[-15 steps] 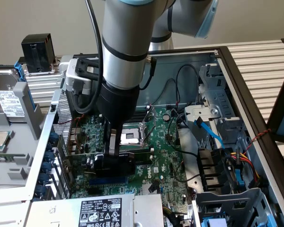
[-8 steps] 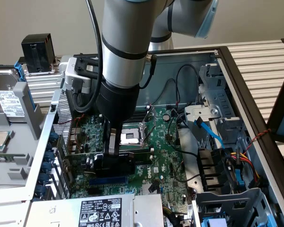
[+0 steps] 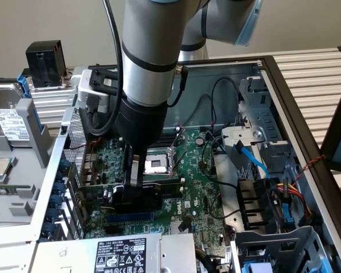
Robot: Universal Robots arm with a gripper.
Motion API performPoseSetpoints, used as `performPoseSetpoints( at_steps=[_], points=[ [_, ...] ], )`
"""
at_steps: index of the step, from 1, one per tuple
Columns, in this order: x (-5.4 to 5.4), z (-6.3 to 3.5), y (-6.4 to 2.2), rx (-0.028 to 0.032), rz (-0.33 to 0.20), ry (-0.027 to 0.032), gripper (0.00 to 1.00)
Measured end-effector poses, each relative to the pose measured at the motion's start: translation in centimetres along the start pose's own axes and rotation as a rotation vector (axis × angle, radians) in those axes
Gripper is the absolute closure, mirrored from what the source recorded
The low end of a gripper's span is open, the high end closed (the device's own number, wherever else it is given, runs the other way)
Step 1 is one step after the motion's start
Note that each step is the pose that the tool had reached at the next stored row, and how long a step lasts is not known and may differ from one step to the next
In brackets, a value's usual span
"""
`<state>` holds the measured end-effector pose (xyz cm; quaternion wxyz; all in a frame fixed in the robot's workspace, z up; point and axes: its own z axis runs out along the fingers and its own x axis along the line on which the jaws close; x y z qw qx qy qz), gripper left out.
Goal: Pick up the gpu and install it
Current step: 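Insert the gpu into the slot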
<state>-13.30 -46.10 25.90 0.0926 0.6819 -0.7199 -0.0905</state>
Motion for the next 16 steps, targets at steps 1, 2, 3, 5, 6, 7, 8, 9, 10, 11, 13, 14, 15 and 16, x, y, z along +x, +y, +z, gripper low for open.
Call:
performPoseSetpoints(
  at_steps=[1,2,3,5,6,7,8,9,10,11,13,14,15,16],
  points=[
    [0.0,0.0,0.0,0.0,0.0,0.0001,0.74],
    [0.0,0.01,0.0,0.0001,0.0,0.0,0.74],
    [0.0,0.01,0.0,0.0001,0.0,0.0,0.74],
    [0.0,0.01,-0.01,0.0001,0.0,0.0001,0.74],
    [0.0,0.04,-0.01,0.0001,0.0,-0.0001,0.74],
    [0.0,0.08,-0.02,0.0002,0.0,-0.0002,0.74],
    [0.0,0.11,-0.03,0.0001,0.0,0.0001,0.74],
    [0.0,0.11,-0.03,0.0,0.0,0.0004,0.74],
    [0.0,0.11,-0.03,0.0,0.0,0.0006,0.74],
    [0.0,0.11,-0.03,-0.0001,0.0,0.0006,0.74],
    [0.0,0.13,-0.04,0.0001,0.0,0.0006,0.74],
    [0.0,0.16,-0.05,0.0001,0.0,0.0005,0.74],
    [0.0,0.18,-0.05,0.0002,0.0,0.0005,0.74],
    [0.0,0.19,-0.05,0.0001,0.0,0.001,0.74]
  ],
)
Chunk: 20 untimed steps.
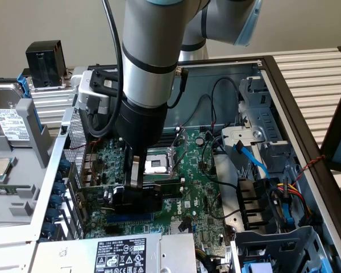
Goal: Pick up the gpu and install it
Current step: 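Insert the gpu into the slot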
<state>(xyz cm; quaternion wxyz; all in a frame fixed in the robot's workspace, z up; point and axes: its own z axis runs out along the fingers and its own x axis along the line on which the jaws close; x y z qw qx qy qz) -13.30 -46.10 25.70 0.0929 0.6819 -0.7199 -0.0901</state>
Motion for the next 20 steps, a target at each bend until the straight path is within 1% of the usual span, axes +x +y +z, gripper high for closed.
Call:
performPoseSetpoints(
  at_steps=[5,10,20],
  points=[
    [0.0,0.06,-0.01,0.0001,0.001,0.0005,0.74],
    [-0.01,0.06,-0.01,0.0,0.008,-0.0014,0.74],
    [0.0,0.06,0.01,-0.0001,0.013,-0.0027,0.74]
  ],
)
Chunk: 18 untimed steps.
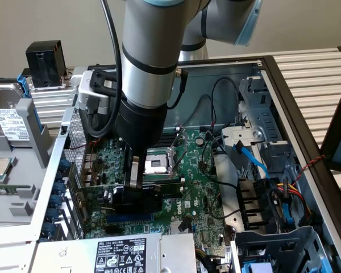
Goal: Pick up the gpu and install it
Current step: 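Insert the gpu into the slot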
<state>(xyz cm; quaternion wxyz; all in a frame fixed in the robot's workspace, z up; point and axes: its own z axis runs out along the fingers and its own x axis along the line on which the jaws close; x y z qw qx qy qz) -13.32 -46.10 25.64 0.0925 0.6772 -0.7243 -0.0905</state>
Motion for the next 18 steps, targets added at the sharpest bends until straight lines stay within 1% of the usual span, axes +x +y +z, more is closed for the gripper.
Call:
performPoseSetpoints(
  at_steps=[6,18],
  points=[
    [0.0,0.01,0.02,-0.0001,0.005,-0.0014,0.74],
    [0.01,0.19,-0.01,-0.0001,0.005,-0.0013,0.74]
  ],
)
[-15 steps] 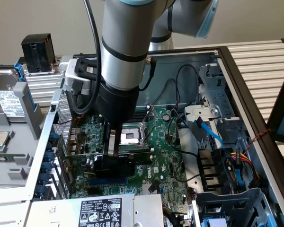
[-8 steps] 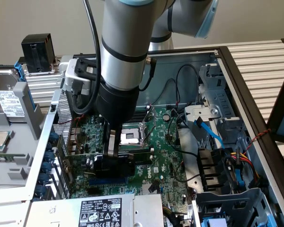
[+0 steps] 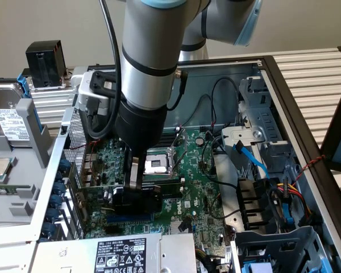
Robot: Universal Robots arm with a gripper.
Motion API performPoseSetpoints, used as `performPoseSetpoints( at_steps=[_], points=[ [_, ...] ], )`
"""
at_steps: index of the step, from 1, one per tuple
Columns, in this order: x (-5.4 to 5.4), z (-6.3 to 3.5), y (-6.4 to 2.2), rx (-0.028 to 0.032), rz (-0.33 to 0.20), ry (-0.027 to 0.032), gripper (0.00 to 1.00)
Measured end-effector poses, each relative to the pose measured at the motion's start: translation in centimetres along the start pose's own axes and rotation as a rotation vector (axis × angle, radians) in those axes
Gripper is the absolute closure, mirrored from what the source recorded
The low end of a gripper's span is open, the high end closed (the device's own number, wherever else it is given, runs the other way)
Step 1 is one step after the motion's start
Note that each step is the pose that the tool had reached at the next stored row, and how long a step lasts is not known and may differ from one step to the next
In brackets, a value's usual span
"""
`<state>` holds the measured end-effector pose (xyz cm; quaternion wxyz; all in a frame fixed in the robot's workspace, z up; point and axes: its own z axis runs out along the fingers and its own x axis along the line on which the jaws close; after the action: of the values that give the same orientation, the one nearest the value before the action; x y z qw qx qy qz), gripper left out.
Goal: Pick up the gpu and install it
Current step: 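Insert the gpu into the slot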
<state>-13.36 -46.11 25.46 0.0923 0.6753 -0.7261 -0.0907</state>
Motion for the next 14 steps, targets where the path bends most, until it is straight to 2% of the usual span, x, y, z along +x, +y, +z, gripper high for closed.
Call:
performPoseSetpoints(
  at_steps=[14],
  points=[
    [-0.04,0.22,0.0,0.0,0.0,0.0,0.74]
  ],
)
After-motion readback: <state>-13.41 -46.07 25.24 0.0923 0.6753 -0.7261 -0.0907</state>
